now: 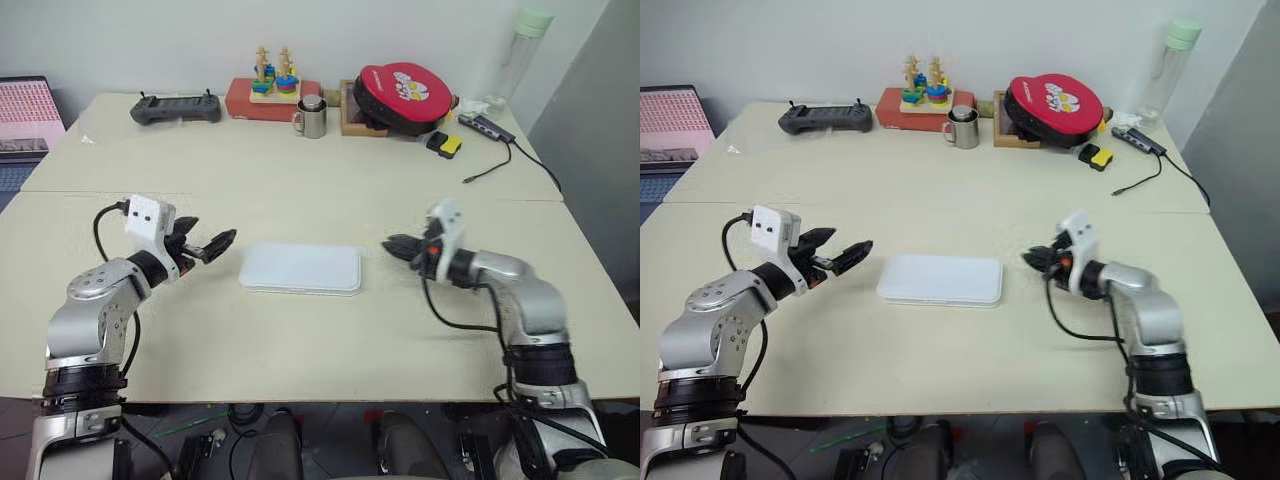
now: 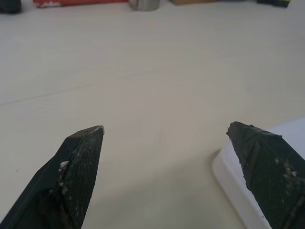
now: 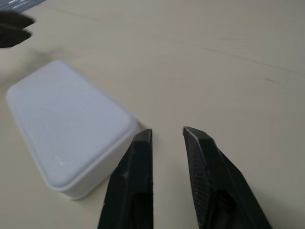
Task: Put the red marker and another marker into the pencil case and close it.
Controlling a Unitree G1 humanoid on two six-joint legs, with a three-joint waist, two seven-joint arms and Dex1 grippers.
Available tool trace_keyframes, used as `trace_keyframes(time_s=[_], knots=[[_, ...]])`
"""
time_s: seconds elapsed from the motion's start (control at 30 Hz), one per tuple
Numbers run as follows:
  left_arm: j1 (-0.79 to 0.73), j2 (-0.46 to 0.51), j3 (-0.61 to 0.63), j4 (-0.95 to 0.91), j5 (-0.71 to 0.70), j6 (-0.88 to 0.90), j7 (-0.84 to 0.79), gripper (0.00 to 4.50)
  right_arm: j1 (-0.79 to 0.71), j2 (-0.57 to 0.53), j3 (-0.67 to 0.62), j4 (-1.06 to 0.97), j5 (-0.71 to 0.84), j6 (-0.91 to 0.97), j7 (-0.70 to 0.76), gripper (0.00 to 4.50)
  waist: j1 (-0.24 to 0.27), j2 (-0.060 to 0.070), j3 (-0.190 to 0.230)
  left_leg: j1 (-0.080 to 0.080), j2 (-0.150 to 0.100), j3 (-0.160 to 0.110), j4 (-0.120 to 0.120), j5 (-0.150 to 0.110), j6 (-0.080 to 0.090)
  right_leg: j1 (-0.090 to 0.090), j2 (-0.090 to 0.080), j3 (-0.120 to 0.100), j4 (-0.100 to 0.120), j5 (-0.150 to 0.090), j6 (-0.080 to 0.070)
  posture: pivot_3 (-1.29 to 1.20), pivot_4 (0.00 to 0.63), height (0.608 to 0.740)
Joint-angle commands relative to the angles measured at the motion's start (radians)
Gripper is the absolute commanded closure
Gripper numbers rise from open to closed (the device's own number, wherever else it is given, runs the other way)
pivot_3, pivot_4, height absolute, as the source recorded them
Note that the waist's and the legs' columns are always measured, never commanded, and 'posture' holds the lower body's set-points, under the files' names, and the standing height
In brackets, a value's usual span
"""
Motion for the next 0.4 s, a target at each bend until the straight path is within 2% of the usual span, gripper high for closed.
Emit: trace_keyframes(time_s=[0.03,0.3,0.37,0.4], knots=[[-0.036,0.041,0.015,0.029,0.024,-0.045,-0.029,0.0,0.011,-0.049,-0.061,-0.09,0.045,0.026,-0.033,2.41,-0.003,0.0,0.0,0.0,0.0,0.0,0.0,0.0,0.0,0.0,0.0,0.0,0.0,0.0,0.0,0.0,0.15,0.74],[-0.071,0.087,0.004,0.162,0.071,-0.107,-0.069,0.0,0.021,-0.101,-0.067,-0.114,0.066,0.018,-0.075,0.46,-0.007,0.0,0.0,0.0,0.0,0.0,0.001,0.0,0.0,0.0,0.0,0.0,0.0,0.0,0.001,0.0,0.15,0.74],[-0.07,0.099,0.018,0.17,0.066,-0.109,-0.084,0.0,0.028,-0.104,-0.062,-0.125,0.073,0.018,-0.078,0.03,-0.007,0.0,0.0,0.0,0.0,0.0,0.0,0.0,0.0,0.0,0.0,0.0,0.0,0.0,0.001,0.0,0.15,0.74],[-0.065,0.105,0.024,0.168,0.06,-0.109,-0.098,0.0,0.031,-0.102,-0.056,-0.131,0.08,0.019,-0.076,0.03,-0.007,0.0,0.0,0.0,0.0,0.0,0.0,0.0,0.0,0.0,0.0,0.0,0.0,0.0,0.001,0.0,0.15,0.74]])
